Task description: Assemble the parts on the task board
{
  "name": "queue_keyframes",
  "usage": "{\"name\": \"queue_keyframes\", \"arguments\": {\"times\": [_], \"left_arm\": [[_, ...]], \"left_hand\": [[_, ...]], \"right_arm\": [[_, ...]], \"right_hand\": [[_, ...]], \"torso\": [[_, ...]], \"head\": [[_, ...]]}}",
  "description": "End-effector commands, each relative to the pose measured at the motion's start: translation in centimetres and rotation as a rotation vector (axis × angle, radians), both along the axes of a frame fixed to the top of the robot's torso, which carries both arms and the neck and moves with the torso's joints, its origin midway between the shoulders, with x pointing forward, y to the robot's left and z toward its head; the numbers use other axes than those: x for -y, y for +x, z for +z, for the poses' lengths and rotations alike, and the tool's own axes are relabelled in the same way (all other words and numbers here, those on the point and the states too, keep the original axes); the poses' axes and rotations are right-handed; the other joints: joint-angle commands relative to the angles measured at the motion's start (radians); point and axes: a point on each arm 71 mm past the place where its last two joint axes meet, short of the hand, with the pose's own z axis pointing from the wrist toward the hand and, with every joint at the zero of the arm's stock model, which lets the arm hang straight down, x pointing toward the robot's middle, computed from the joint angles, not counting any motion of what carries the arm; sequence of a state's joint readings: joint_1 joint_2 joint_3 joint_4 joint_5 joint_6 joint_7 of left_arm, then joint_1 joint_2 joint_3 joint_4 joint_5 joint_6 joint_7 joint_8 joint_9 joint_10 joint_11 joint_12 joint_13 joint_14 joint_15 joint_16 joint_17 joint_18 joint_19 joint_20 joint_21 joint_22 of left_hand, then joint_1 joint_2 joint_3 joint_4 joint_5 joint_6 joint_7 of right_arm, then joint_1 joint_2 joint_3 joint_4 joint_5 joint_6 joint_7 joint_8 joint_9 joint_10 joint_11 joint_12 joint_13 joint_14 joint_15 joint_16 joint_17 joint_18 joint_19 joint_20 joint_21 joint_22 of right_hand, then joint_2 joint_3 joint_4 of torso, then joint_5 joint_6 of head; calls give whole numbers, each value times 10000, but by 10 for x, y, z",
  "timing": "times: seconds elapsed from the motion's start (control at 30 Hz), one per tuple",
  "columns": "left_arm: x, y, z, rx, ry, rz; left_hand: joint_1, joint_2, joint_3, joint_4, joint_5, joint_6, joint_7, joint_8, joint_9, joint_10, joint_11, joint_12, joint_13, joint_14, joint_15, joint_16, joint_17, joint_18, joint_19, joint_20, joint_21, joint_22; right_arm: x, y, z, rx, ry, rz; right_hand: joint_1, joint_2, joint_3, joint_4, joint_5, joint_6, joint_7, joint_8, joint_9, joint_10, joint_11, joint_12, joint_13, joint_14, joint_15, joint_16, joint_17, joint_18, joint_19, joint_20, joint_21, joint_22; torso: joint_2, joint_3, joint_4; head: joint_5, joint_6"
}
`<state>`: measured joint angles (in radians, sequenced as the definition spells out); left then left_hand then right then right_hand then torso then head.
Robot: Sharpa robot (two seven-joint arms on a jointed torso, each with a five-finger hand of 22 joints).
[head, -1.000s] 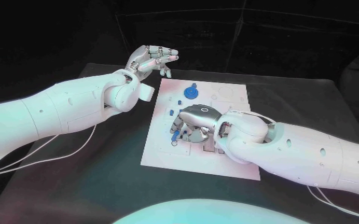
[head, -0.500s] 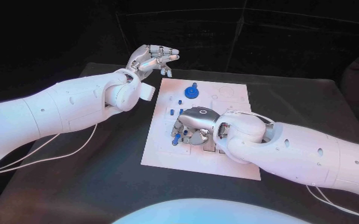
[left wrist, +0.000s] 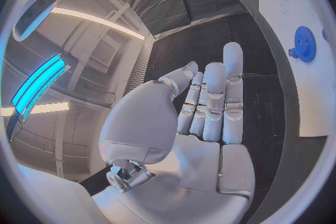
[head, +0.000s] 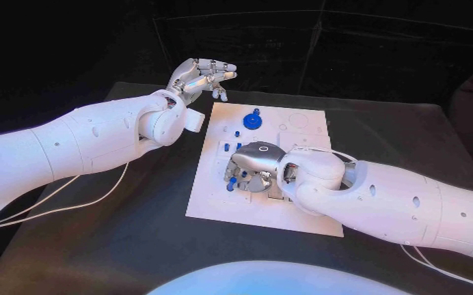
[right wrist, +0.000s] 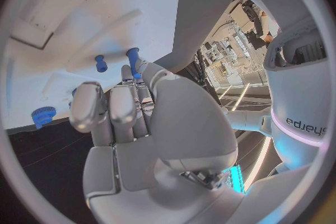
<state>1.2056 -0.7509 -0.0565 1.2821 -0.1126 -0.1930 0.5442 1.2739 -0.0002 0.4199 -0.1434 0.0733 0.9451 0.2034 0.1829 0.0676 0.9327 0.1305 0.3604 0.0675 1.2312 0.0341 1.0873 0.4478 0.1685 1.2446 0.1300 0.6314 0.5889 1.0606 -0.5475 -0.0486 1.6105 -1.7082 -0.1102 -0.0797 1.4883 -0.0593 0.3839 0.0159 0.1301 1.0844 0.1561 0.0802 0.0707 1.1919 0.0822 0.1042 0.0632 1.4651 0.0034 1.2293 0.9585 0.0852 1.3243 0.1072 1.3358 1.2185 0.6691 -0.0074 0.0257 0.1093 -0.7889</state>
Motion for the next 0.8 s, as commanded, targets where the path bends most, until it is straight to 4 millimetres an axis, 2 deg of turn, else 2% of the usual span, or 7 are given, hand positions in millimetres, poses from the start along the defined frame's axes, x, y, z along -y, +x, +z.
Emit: {"name": "queue_keyframes", "arguments": {"times": [0.03, 0.13, 0.3, 0.53, 0.67, 0.8], "left_arm": [[1, 0, 2, 21, -84, -116], [1, 0, 2, 19, -86, -122], [1, 0, 1, 10, -77, -110], [2, 1, 1, 1, -76, -120], [2, 1, 1, -10, -70, -117], [2, 1, 1, -19, -69, -123]], "left_hand": [[14, 108, 33, -19, 62, -77, 16, 33, 14, -77, 5, 35, -9, -71, 1, -52, -8, 138, -66, -21, -40, -14], [14, 108, 33, -19, 62, -77, 16, 33, 14, -77, 5, 35, -9, -71, 1, -52, -8, 138, -66, -21, -40, -14], [14, 108, 33, -19, 62, -77, 16, 33, 14, -77, 5, 35, -9, -71, 1, -52, -8, 138, -66, -21, -40, -14], [14, 108, 33, -19, 62, -77, 16, 33, 14, -77, 5, 35, -9, -71, 1, -52, -8, 138, -66, -21, -40, -14], [14, 108, 33, -19, 62, -77, 16, 33, 14, -77, 5, 35, -9, -71, 1, -52, -8, 138, -66, -21, -40, -14], [14, 108, 33, -19, 62, -77, 16, 33, 14, -77, 5, 35, -9, -71, 1, -52, -8, 138, -66, -21, -40, -14]], "right_arm": [[-2, -2, -2, 412, -579, 15], [-4, -5, -3, 486, -649, 81], [-7, -7, -2, 584, -593, 195], [-8, -7, -1, 659, -410, 171], [-7, -6, 0, 684, -223, 118], [-7, -6, 2, 752, 98, 49]], "right_hand": [[-92, -88, 62, 4, 17, 66, -13, -29, 4, 42, 19, -44, 7, 66, -33, 20, -13, 17, -13, 3, 21, -15], [-202, -158, 80, 13, 81, 51, -11, -52, 0, 32, 22, -82, 6, 60, -27, 13, -31, 18, -24, 10, 17, -18], [-519, -390, 72, 57, 564, -13, 3, -111, -11, 23, 41, -173, 8, 59, -12, 29, -28, 18, -35, 24, 17, -14], [-777, -586, -8, 131, 638, -237, 79, -179, -42, -202, 124, -331, -11, 56, 48, 40, -33, 19, -49, 61, 2, -31], [-975, -761, -124, 196, 619, -646, 215, -204, -73, -669, 270, -430, -17, 16, 173, -22, -156, 42, -135, 160, -86, -150], [-1144, -915, -441, 235, 650, -1361, 222, -192, -72, -1210, 339, -382, 0, -96, 232, -237, -503, 135, -394, 238, -352, -510]], "torso": [[-4, -9, -6], [1, -5, 8], [-4, 0, 1], [-1, -2, 3], [-3, -2, -1], [-1, 1, 1]], "head": [[-10, 7], [-8, 4], [-12, 26], [-10, 21], [-18, 18], [-23, 17]]}}
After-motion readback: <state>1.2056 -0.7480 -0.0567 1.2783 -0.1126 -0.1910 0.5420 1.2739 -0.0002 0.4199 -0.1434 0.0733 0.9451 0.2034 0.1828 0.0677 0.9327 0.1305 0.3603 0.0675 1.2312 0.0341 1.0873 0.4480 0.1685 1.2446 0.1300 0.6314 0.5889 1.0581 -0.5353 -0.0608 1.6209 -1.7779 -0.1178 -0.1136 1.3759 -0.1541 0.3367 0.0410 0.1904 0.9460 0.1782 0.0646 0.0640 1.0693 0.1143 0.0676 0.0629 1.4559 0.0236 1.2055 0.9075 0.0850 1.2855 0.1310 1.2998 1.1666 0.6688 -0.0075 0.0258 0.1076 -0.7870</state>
